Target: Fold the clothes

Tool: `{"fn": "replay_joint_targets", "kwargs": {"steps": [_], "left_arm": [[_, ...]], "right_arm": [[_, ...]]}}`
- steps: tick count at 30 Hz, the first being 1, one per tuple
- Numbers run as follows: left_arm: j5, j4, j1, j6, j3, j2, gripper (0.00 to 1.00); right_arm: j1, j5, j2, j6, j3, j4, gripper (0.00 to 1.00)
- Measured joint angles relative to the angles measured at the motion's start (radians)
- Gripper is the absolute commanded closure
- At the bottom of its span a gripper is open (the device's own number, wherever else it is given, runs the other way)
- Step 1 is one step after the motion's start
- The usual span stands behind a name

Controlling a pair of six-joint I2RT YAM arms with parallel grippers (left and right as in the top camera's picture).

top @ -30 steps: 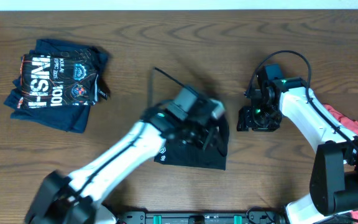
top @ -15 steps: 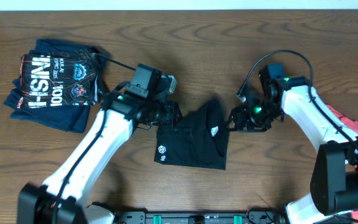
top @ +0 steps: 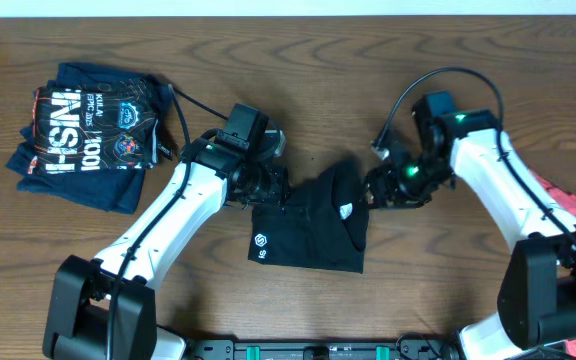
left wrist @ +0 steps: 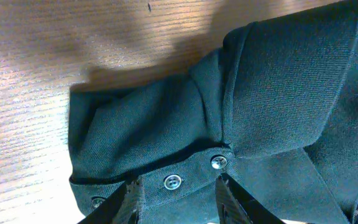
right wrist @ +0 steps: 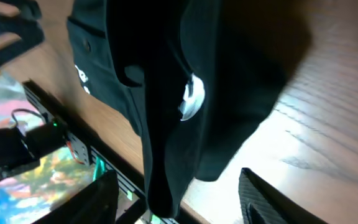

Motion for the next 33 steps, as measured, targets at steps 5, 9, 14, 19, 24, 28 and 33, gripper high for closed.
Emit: {"fn": "replay_joint_targets", "kwargs": {"steps": [5, 9, 14, 19, 24, 28, 33], "left_arm": [[0.0, 0.0, 0.0, 0.0, 0.0, 0.0, 0.6], [0.0, 0.0, 0.0, 0.0, 0.0, 0.0, 0.6], [0.0, 0.0, 0.0, 0.0, 0.0, 0.0, 0.6], [0.0, 0.002, 0.0, 0.0, 0.0, 0.0, 0.59], [-0.001, 0.007, 0.0, 0.002, 0.0, 0.0, 0.49], [0.0, 0.016, 0.0, 0.005, 0.0, 0.0, 0.42], [-0.043, 0.071, 0.0, 0.004, 0.0, 0.0, 0.34]], "right_arm": [[0.058, -0.015, 0.0, 0.009, -0.101, 0.073, 0.82], [0.11, -0.007, 0.0, 0.057, -0.192, 0.112, 0.99], [0.124, 0.159, 0.0, 0.196, -0.284, 0.119, 0.99], [0.124, 0.276, 0.0, 0.274, -0.346, 0.151, 0.88], [0.124, 0.323, 0.0, 0.301, -0.36, 0.208, 0.73], [0.124, 0.345, -0.003, 0.317, -0.36, 0.22, 0.72], [0.125, 0.37, -0.018, 0.342, -0.36, 0.259, 0.72]]}}
